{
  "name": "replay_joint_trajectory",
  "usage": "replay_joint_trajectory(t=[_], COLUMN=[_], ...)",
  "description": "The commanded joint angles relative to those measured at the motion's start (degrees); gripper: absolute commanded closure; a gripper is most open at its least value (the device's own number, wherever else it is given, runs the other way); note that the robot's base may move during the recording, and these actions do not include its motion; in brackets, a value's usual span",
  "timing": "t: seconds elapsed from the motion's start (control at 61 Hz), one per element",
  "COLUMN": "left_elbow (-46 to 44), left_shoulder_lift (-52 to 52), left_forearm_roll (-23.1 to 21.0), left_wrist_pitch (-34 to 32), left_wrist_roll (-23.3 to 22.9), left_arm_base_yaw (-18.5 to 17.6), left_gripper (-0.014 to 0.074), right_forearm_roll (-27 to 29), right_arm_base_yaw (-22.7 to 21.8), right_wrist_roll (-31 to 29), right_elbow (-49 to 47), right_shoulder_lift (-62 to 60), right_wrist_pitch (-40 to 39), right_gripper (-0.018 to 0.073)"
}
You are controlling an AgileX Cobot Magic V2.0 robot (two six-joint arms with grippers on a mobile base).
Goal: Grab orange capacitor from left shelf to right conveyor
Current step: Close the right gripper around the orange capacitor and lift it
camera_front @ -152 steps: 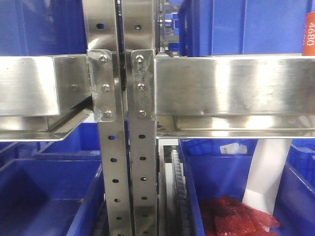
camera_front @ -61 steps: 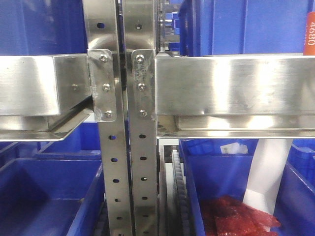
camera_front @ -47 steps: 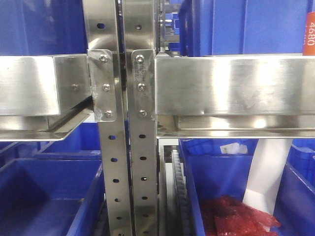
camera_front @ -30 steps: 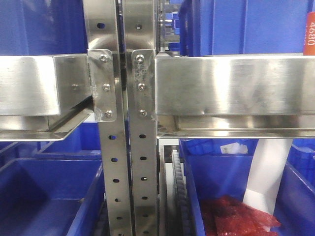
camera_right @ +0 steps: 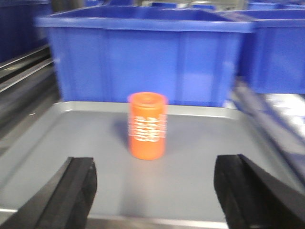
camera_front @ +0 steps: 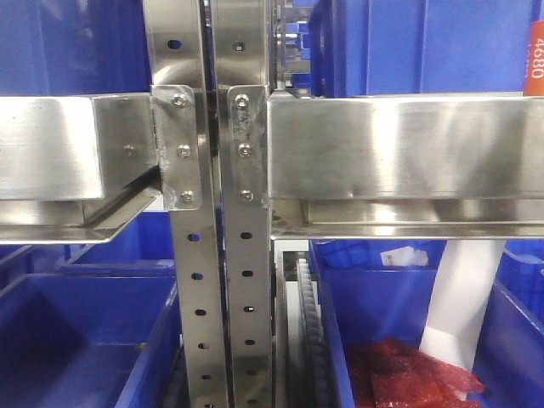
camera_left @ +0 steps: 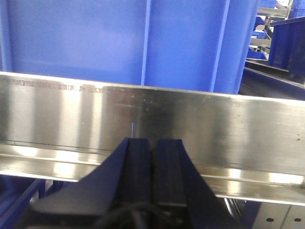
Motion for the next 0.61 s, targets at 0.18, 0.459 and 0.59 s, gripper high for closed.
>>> replay_joint_trajectory(t=[0.18, 0.459, 0.59], left_elbow=[-0.8, -0.8, -0.8], left_shoulder_lift=[-1.1, -1.1, -1.1], left_forearm_roll=[0.0, 0.0, 0.0], left_wrist_pitch=[-5.1, -5.1, -5.1], left_wrist_roll=[-0.1, -0.1, -0.1], left_arm_base_yaw=[-0.2, -0.2, -0.2], left_gripper=[0.0701, 0.0701, 0.0701], right_forearm_roll=[0.0, 0.0, 0.0], right_arm_base_yaw=[0.9, 0.8, 0.7], right_wrist_roll=[0.0, 0.0, 0.0], right_elbow=[-2.2, -3.9, -5.7], right_shoulder_lift=[12.5, 23.5, 27.5], right_wrist_pitch=[-16.7, -24.6, -26.9], right_gripper=[-0.0049, -0.0049, -0.0049])
